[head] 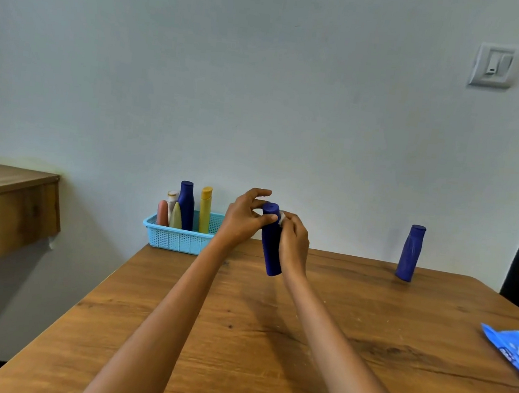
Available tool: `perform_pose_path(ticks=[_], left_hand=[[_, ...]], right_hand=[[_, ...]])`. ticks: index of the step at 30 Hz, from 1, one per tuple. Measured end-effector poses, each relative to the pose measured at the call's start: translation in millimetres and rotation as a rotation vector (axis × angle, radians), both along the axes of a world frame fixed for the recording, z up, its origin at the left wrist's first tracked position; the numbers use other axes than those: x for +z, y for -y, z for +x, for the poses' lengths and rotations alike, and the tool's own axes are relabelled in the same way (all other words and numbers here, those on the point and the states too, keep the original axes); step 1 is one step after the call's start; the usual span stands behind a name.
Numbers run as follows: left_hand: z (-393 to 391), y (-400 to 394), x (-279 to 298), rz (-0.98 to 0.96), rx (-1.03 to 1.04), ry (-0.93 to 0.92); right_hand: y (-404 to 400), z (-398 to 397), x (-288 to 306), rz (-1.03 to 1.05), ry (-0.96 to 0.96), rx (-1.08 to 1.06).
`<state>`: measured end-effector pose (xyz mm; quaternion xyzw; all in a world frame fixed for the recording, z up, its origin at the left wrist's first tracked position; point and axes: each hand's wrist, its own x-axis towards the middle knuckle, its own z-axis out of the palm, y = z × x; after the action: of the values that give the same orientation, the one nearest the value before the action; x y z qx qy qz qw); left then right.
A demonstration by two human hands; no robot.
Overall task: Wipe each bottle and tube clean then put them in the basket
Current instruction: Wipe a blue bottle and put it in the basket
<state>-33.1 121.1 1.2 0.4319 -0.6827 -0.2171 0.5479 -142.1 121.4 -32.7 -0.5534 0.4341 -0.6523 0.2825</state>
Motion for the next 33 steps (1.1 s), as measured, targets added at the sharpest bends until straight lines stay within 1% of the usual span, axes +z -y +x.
perform_pose_path(ticks=[3,5,8,12,15,17,19,21,25,33], left_hand=[[-0.3,-1.2,-0.6,-0.039,0.017,0.041],[1.4,-0.6,-0.9,-0.044,0.011,0.044],[3.1,0.4,-4.2,-0.025,0.003,0.029],[5.2,1.0,-5.6,-0.012,-0.021,-0.041],[10.1,0.9,-1.6,-0.001,-0.06,-0.09],[13.7,0.3,-1.5,0.008,-0.083,-0.079],[17.8,0.2,-4.0,0.014,-0.109,-0.034],[20.6,-1.3,-5.3,0.013,-0.147,0.007],[20.5,-3.7,-3.5,-0.004,-0.217,0.064],[14.7,2.3,-7.7,-0.097,-0.184,0.239]], right_hand=[[-0.9,3.5,-1.1,-0.048,0.006,0.012],[0.0,2.9,-5.2,-0.061,-0.024,0.02],[4.7,-0.4,-13.8,-0.018,-0.074,0.034],[8.2,-9.5,-26.0,0.13,-0.058,0.076],[8.8,-17.5,-29.9,0.324,-0.034,0.117],[8.1,-19.6,-32.6,0.436,-0.026,0.164],[6.5,-18.7,-34.3,0.485,-0.011,0.176],[4.5,-16.6,-32.5,0.488,0.04,0.169],[-2.2,-12.5,-21.0,0.431,0.152,0.186],[-3.9,-9.2,2.6,0.296,0.23,0.226]])
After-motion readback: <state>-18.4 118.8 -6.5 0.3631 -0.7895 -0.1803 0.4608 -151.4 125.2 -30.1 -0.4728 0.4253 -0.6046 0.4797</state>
